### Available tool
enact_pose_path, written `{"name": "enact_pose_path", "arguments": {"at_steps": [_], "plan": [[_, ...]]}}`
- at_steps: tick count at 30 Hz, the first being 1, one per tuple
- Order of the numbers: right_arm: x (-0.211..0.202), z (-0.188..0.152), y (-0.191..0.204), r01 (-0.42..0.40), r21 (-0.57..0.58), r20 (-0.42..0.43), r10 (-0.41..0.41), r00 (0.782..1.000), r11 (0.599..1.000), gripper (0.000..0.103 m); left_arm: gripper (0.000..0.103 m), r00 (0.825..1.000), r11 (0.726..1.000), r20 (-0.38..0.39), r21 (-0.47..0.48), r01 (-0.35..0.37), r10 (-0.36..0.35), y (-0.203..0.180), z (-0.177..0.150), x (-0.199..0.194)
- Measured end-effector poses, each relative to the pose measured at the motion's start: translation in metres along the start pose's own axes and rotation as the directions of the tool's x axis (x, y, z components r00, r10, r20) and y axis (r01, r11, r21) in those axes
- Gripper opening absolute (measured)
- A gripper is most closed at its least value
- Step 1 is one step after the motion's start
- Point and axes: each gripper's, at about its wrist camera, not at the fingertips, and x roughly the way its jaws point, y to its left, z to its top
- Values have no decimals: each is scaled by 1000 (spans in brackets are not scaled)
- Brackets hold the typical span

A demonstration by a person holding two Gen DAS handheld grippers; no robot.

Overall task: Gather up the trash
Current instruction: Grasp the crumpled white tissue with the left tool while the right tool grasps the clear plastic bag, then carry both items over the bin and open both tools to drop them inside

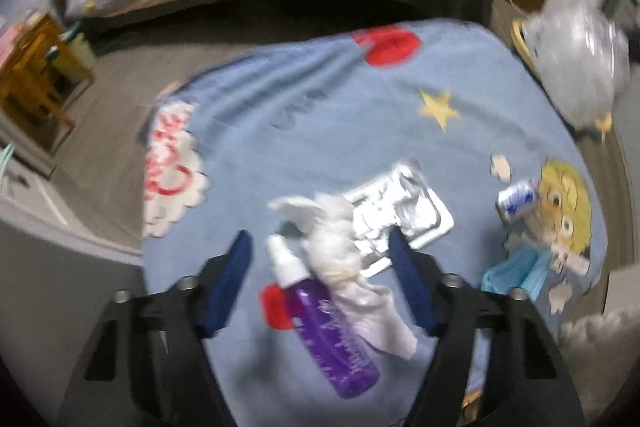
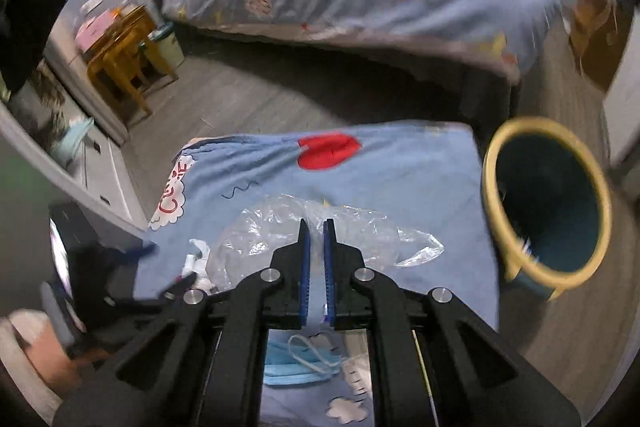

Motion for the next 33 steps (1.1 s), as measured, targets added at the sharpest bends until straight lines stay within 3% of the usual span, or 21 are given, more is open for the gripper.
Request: {"name": "enact_pose_path", "arguments": {"at_steps": [3,7,9,11,14,17,22,33], "plan": [[0,3,4,10,-46,21,-9,1000,999,6,49,998,999,-56,40,-6,8,-12,-1,18],[2,5,-4,-22,-10,12,22,1000,1000,6,44,994,997,-104,73,-31,39,-17,-4,33],[2,6,-7,-19,-8,13,19,1000,1000,6,41,993,997,-113,70,-34,42,-16,-6,36],[1,8,-10,-27,2,18,27,999,1000,6,30,993,999,-116,36,-25,29,-11,-5,38],[-4,8,-16,-34,18,31,33,999,999,6,27,996,1000,-81,15,-22,23,-6,-2,30],[-7,8,-20,-33,27,37,32,999,999,6,27,1000,1000,20,-17,-22,22,-2,4,9],[-11,6,-21,-31,34,47,30,998,999,6,27,989,998,146,-53,19,-11,2,12,-22],[-20,4,-35,0,60,67,-4,998,998,6,27,979,1000,202,-8,-3,5,-10,18,-39]]}}
